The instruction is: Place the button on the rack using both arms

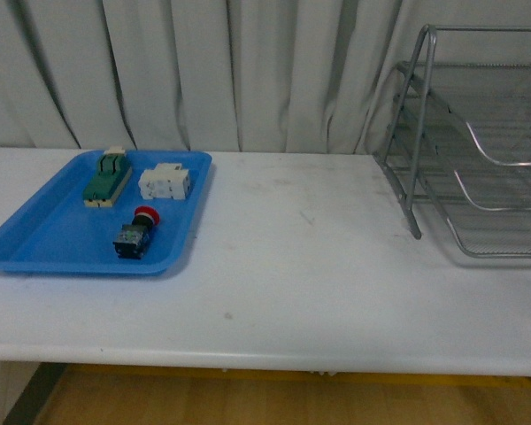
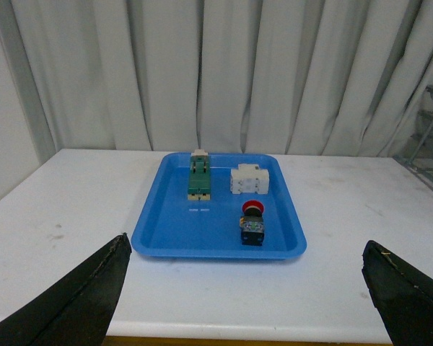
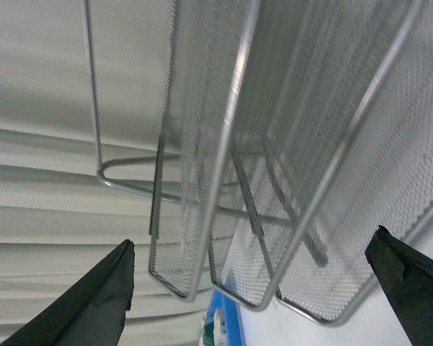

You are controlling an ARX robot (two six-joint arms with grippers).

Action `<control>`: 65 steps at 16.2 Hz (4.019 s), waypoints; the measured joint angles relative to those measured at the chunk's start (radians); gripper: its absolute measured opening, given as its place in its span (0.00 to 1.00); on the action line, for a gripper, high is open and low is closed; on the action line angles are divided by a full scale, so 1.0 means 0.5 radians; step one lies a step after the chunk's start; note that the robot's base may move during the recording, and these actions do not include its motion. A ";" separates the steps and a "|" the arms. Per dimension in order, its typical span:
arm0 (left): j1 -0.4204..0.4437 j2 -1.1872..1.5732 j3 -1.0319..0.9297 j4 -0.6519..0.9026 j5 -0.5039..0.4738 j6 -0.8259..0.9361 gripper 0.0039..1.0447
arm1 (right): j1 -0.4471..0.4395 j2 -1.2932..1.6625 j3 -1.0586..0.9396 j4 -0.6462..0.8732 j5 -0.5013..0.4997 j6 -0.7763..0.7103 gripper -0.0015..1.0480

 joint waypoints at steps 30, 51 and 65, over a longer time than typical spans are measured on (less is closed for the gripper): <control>0.000 0.000 0.000 0.000 0.000 0.000 0.94 | 0.123 0.499 0.555 -0.014 0.043 0.194 0.89; 0.000 0.000 0.000 -0.001 -0.001 0.000 0.94 | -0.125 0.434 0.076 0.088 -0.278 0.135 0.04; 0.000 0.000 0.000 0.000 0.000 0.000 0.94 | -0.256 0.260 -0.319 0.002 -0.554 0.066 0.75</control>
